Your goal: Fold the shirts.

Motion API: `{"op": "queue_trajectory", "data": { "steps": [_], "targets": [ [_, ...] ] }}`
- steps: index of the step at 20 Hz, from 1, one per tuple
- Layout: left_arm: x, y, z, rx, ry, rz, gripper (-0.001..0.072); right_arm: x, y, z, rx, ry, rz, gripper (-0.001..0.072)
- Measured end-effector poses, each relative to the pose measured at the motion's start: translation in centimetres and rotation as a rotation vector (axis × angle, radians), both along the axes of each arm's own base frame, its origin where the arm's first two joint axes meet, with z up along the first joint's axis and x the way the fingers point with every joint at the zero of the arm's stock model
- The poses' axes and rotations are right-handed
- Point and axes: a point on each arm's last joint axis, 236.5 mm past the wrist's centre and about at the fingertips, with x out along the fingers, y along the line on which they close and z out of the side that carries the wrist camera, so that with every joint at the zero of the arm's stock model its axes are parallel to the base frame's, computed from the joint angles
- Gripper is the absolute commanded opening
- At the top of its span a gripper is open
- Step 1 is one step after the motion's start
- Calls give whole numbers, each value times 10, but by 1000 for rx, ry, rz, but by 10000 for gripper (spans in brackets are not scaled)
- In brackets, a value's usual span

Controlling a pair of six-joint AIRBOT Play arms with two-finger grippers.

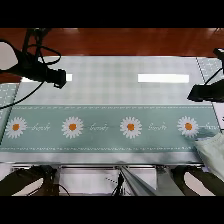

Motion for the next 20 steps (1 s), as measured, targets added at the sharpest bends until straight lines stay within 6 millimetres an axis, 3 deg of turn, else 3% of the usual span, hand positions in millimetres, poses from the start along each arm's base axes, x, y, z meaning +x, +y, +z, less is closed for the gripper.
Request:
{"op": "queue_trajectory", "data": {
  "steps": [1, 7, 12, 20],
  "targets": [
    [-1, -2, -5, -5, 18, 3, 681, 1, 0, 0, -8, -4, 4, 500],
    [-14, -13, -42, -37, 134, 35, 682, -4, 9, 2, 4, -36, 16, 501],
    [-29, -28, -57, -68, 174, 14, 681, -11, 20, -19, 39, -80, 14, 503],
    [-33, -44, -72, -100, 162, 4, 681, 3, 23, -20, 57, -166, 0, 502]
  ]
}}
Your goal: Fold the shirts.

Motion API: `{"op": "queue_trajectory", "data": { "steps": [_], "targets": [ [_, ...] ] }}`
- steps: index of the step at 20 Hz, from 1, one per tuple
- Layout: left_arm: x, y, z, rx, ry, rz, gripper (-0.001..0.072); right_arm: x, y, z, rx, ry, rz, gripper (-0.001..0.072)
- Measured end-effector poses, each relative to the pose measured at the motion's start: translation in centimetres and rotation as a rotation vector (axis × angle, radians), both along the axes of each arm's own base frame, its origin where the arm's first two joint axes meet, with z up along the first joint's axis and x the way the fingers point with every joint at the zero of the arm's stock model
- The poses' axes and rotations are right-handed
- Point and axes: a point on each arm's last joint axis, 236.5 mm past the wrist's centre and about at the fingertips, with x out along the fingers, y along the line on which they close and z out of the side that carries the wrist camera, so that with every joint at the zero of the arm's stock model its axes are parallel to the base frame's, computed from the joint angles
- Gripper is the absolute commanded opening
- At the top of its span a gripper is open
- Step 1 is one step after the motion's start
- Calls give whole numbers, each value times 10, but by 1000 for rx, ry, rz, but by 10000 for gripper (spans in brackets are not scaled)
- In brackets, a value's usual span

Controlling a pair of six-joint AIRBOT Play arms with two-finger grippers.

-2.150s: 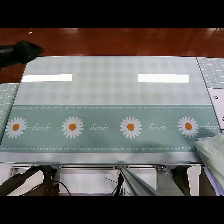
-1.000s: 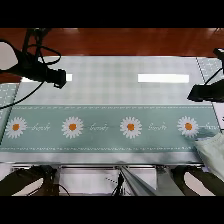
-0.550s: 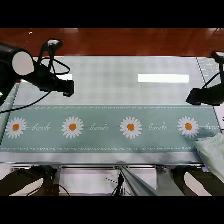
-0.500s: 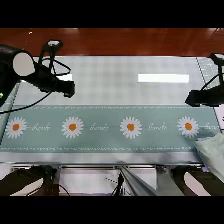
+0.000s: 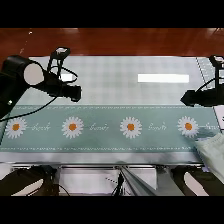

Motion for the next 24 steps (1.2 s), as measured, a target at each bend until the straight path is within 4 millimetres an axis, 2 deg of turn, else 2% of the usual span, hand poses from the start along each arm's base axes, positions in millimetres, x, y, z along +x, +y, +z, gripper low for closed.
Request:
{"op": "queue_trajectory", "data": {
  "steps": [3, 8, 24],
  "targets": [
    [-8, -11, -7, -19, -17, -16, 681, -1, 1, 0, 5, 2, 0, 503],
    [-4, -24, 3, -65, -96, -29, 681, -1, 2, -1, 8, 4, -3, 503],
    [0, -29, 5, -81, -120, -29, 681, 1, 2, 0, 9, -4, -2, 502]
  ]
}}
